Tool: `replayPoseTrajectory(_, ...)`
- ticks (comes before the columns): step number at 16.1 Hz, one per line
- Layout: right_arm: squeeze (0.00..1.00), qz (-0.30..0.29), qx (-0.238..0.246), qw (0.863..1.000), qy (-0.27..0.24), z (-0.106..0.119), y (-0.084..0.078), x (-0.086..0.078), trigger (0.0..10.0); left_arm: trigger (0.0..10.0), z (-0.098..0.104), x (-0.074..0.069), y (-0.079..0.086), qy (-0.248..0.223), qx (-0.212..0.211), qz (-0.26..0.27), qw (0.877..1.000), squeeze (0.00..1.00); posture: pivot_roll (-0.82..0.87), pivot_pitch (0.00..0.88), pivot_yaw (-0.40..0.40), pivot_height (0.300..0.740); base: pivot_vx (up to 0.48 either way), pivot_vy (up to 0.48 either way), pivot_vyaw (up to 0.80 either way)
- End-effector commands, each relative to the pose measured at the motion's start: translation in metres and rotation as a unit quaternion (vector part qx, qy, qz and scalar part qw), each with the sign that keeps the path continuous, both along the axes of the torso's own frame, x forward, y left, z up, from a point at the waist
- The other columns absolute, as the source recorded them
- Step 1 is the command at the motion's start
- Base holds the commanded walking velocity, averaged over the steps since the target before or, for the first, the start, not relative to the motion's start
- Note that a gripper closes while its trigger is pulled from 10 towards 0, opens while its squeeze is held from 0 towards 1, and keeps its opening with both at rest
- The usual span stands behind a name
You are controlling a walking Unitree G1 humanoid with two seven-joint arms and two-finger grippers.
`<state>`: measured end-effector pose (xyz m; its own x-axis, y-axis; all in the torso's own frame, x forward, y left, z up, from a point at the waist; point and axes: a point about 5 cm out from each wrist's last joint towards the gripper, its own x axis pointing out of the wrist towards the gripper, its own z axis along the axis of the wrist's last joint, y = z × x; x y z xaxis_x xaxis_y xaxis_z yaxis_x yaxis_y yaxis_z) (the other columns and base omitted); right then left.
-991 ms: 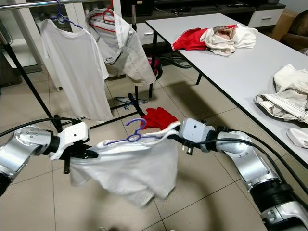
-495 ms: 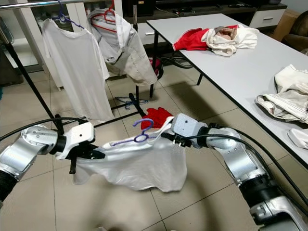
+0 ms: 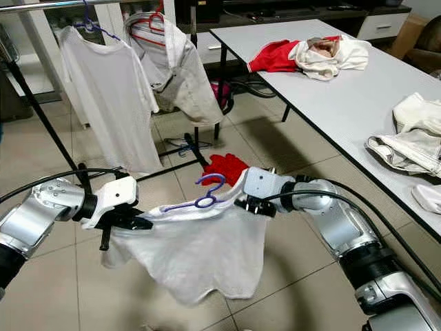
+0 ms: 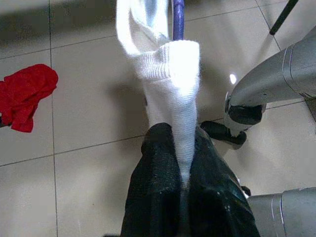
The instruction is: Hang hanger
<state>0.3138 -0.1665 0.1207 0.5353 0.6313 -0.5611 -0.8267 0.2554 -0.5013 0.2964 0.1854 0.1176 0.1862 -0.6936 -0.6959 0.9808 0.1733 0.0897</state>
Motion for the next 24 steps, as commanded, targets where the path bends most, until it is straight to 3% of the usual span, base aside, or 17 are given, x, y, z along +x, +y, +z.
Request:
replayPoseTrajectory(1, 1.0, 0.01, 0.003, 1.0, 0.015, 0.004, 0.002, -0.001, 10.0, 0.0, 0.006, 0.002, -0.002, -0.012, 0.002, -0.006, 1.0, 0.0, -0.15, 0.0, -0.031, 0.74, 0.0, 0.0, 0.0)
replayPoseTrajectory(6, 1.0, 0.071, 0.001, 0.994, 0.078, 0.013, 0.008, -0.016, 10.0, 0.0, 0.007, 0.002, 0.005, -0.017, 0.008, 0.011, 1.0, 0.0, -0.15, 0.0, -0.043, 0.74, 0.0, 0.0, 0.0)
replayPoseTrajectory(9, 1.0, 0.086, -0.005, 0.993, 0.087, 0.018, 0.009, -0.021, 10.0, 0.0, 0.008, 0.003, 0.008, -0.018, 0.009, 0.022, 1.0, 0.0, -0.15, 0.0, -0.05, 0.74, 0.0, 0.0, 0.0)
replayPoseTrajectory(12, 1.0, 0.102, 0.022, 0.988, 0.111, 0.032, 0.011, -0.025, 10.0, 0.0, 0.009, 0.004, 0.013, -0.027, 0.006, 0.036, 0.999, 0.0, -0.14, 0.0, -0.063, 0.74, 0.0, 0.0, 0.0)
replayPoseTrajectory(13, 1.0, 0.101, 0.013, 0.989, 0.107, 0.033, 0.01, -0.025, 10.0, 0.0, 0.009, 0.004, 0.013, -0.03, 0.002, 0.038, 0.999, 0.0, -0.14, 0.0, -0.069, 0.74, 0.0, 0.0, 0.0)
replayPoseTrajectory(16, 1.0, 0.044, 0.056, 0.996, 0.049, 0.05, -0.002, -0.007, 10.0, 0.0, 0.019, 0.004, 0.011, -0.061, -0.038, 0.028, 0.997, 0.0, -0.13, 0.0, -0.079, 0.74, 0.0, 0.0, 0.0)
replayPoseTrajectory(20, 1.0, -0.002, 0.078, 0.996, 0.045, 0.056, -0.025, -0.008, 10.0, 0.0, 0.028, 0.004, 0.022, -0.067, -0.04, 0.036, 0.996, 0.0, -0.13, 0.0, -0.079, 0.74, 0.0, 0.0, 0.0)
replayPoseTrajectory(24, 1.0, -0.007, 0.132, 0.991, 0.029, 0.058, -0.019, -0.01, 10.0, 0.0, 0.039, 0.0, 0.031, -0.068, -0.049, 0.02, 0.996, 0.0, -0.14, 0.0, -0.069, 0.74, 0.0, 0.0, 0.0)
